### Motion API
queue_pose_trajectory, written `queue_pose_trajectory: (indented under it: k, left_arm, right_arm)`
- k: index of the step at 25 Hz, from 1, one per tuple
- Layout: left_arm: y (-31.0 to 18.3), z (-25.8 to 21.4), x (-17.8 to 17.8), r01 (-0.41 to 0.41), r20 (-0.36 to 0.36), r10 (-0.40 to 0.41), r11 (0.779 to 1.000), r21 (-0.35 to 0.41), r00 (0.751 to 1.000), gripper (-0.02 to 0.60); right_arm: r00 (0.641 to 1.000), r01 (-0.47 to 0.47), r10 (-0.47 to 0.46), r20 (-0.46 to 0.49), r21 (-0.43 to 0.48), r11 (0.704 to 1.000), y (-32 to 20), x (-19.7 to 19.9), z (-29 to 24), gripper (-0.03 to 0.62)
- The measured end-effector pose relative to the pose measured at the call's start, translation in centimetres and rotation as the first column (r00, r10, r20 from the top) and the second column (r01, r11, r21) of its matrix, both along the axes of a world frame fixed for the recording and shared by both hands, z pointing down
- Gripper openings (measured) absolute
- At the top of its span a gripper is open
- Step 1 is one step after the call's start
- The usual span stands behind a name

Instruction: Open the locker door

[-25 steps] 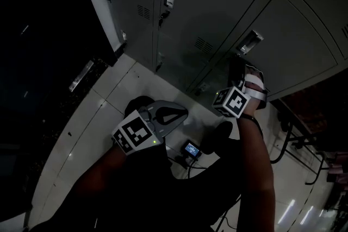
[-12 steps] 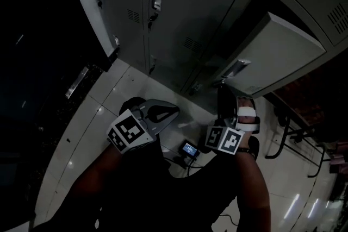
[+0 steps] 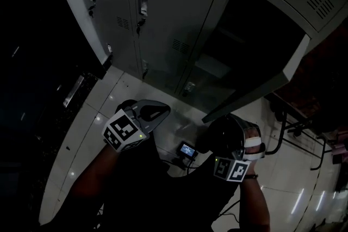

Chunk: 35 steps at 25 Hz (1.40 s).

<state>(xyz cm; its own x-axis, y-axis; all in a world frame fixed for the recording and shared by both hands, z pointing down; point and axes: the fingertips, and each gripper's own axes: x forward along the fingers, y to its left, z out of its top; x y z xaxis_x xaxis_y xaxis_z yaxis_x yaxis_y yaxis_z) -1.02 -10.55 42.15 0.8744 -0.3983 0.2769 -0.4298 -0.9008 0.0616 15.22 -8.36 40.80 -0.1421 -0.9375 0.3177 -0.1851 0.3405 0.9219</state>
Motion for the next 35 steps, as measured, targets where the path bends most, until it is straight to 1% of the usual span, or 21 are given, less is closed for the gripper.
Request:
queue_pose_trajectory:
  k: [7, 13, 15, 17, 18, 19, 20, 21, 22, 24, 25, 27, 29, 30, 31, 32, 34, 35]
  left_arm:
    - [0.0, 0.2, 0.0, -0.003, 0.015, 0.003, 1.0, -0.003, 1.0, 0.011]
    - [-0.1, 0.4, 0.3, -0.001, 0.026, 0.001, 1.0, -0.003, 1.0, 0.011]
    - [-0.1, 0.5, 0.2, 0.0, 0.033, 0.0, 1.0, -0.004, 0.999, 0.011]
    - [-0.1, 0.5, 0.2, 0.0, 0.036, 0.0, 1.0, -0.006, 0.999, 0.011]
    - [-0.1, 0.5, 0.2, 0.001, 0.036, 0.0, 1.0, -0.006, 0.999, 0.011]
    - [-0.1, 0.5, 0.3, 0.001, 0.037, -0.001, 1.0, -0.005, 0.999, 0.011]
    - [-0.1, 0.5, 0.3, 0.001, 0.038, -0.001, 1.0, -0.004, 0.999, 0.011]
    - [-0.1, 0.5, 0.4, 0.001, 0.039, -0.001, 1.0, -0.003, 0.999, 0.011]
    - [-0.1, 0.5, 0.4, 0.0, 0.04, 0.0, 1.0, -0.001, 0.999, 0.011]
    - [-0.1, 0.5, 0.3, 0.0, 0.041, 0.0, 1.0, -0.002, 0.999, 0.011]
    - [-0.1, 0.5, 0.3, 0.0, 0.041, 0.001, 1.0, -0.003, 0.999, 0.011]
    - [-0.2, 0.5, 0.3, 0.0, 0.04, 0.0, 1.0, -0.005, 0.999, 0.011]
    - [-0.1, 0.5, 0.4, 0.0, 0.04, 0.0, 1.0, -0.003, 0.999, 0.011]
    - [-0.1, 0.5, 0.4, 0.001, 0.039, -0.001, 1.0, -0.001, 0.999, 0.011]
    - [-0.1, 0.5, 0.4, 0.001, 0.038, -0.001, 1.0, 0.0, 0.999, 0.011]
    - [0.0, 0.4, 0.3, 0.001, 0.037, -0.001, 1.0, -0.001, 0.999, 0.011]
    - [0.0, 0.4, 0.3, 0.001, 0.037, -0.001, 1.0, -0.004, 0.999, 0.011]
    - [0.0, 0.4, 0.2, 0.001, 0.037, -0.001, 1.0, -0.004, 0.999, 0.011]
  right_arm:
    - [0.992, -0.124, 0.124, -0.034, 0.008, 0.992, 3.7, 5.4, 0.4, 0.047]
    - [0.977, -0.201, 0.202, -0.066, 0.022, 0.979, 4.9, 8.9, 0.5, 0.048]
    - [0.973, -0.223, 0.223, -0.058, 0.022, 0.975, 5.1, 9.6, 0.5, 0.048]
    - [0.973, -0.232, 0.232, 0.004, 0.001, 0.973, 5.2, 9.8, 0.4, 0.052]
    - [0.971, -0.232, 0.233, 0.061, -0.021, 0.972, 5.2, 9.8, 0.2, 0.06]
    - [0.964, -0.23, 0.234, 0.126, -0.048, 0.972, 5.4, 9.7, 0.1, 0.089]
    - [0.953, -0.226, 0.237, 0.19, -0.076, 0.971, 5.6, 9.6, 0.0, 0.102]
    - [0.938, -0.222, 0.241, 0.25, -0.103, 0.97, 6.0, 9.5, -0.1, 0.117]
    - [0.92, -0.212, 0.242, 0.309, -0.128, 0.969, 6.4, 9.2, -0.3, 0.118]
    - [0.868, -0.168, 0.231, 0.44, -0.178, 0.97, 7.2, 8.1, -0.8, 0.118]
    - [0.831, -0.139, 0.224, 0.51, -0.199, 0.97, 7.6, 7.4, -1.1, 0.117]
    - [0.744, -0.079, 0.209, 0.635, -0.227, 0.971, 8.0, 6.1, -1.5, 0.108]
    - [0.658, -0.014, 0.189, 0.729, -0.239, 0.971, 8.1, 4.7, -2.0, 0.056]
    - [0.622, 0.019, 0.181, 0.762, -0.246, 0.969, 8.1, 3.9, -2.2, 0.028]
    - [0.598, 0.05, 0.174, 0.782, -0.254, 0.966, 8.2, 3.2, -2.3, 0.002]
    - [0.592, 0.074, 0.169, 0.788, -0.262, 0.962, 8.1, 2.5, -2.2, 0.002]
    - [0.603, 0.092, 0.166, 0.78, -0.275, 0.957, 7.8, 1.7, -2.0, 0.002]
    - [0.599, 0.096, 0.17, 0.783, -0.281, 0.955, 7.6, 1.6, -2.0, 0.002]
